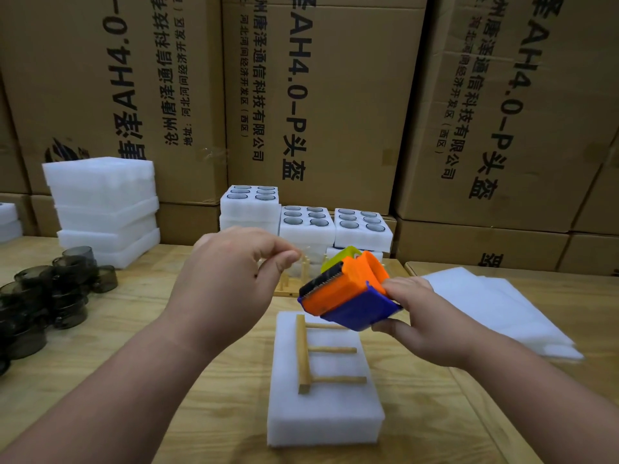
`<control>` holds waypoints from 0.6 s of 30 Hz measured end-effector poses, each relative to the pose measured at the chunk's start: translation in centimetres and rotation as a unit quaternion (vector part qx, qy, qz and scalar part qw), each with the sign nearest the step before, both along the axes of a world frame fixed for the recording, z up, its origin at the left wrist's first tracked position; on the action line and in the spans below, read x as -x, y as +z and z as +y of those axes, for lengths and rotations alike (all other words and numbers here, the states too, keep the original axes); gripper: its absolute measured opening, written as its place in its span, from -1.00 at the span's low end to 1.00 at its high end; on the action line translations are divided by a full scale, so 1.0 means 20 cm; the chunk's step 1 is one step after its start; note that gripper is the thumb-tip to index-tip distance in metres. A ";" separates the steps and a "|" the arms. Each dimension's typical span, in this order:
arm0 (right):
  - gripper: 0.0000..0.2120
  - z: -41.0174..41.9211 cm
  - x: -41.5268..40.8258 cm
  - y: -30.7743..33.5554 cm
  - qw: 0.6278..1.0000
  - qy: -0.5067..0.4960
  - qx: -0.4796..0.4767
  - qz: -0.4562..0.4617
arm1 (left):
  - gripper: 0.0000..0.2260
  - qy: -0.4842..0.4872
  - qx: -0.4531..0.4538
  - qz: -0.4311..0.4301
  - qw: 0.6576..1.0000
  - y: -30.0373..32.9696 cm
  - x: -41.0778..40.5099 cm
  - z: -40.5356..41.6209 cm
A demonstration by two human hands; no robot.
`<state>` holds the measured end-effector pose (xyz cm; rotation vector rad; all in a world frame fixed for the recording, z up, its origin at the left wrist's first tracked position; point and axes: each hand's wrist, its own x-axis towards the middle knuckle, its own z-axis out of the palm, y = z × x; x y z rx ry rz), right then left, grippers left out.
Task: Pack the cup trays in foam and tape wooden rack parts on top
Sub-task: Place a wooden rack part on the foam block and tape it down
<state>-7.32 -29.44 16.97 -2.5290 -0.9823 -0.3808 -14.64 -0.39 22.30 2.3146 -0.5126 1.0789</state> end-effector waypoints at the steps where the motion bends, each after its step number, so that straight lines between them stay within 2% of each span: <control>1: -0.82 0.00 0.00 0.00 1.000 0.000 -0.002 -0.002 | -0.87 0.004 0.003 -0.002 1.000 0.00 0.01 0.00; 7: -0.79 -0.10 -0.02 0.03 0.999 -0.035 -0.001 0.024 | -0.85 0.036 0.095 -0.023 0.995 0.08 0.04 0.12; 10: -0.77 -0.13 -0.01 0.07 0.998 -0.036 -0.005 0.058 | -0.85 0.051 0.133 0.045 0.989 0.07 0.01 0.18; 12: -0.75 -0.13 -0.01 0.12 0.995 -0.038 -0.031 0.090 | -0.82 0.053 0.204 0.116 0.971 0.03 -0.04 0.22; 14: -0.76 -0.12 -0.01 0.18 0.988 -0.037 -0.080 0.128 | -0.79 0.033 0.314 0.189 0.930 -0.04 -0.09 0.25; 17: -0.88 -0.07 -0.03 0.24 0.969 -0.051 -0.150 0.190 | -0.82 0.002 0.461 0.301 0.834 -0.16 -0.17 0.27; 18: -0.84 -0.05 -0.04 0.26 0.967 -0.067 -0.153 0.192 | -0.84 -0.004 0.488 0.333 0.807 -0.21 -0.19 0.28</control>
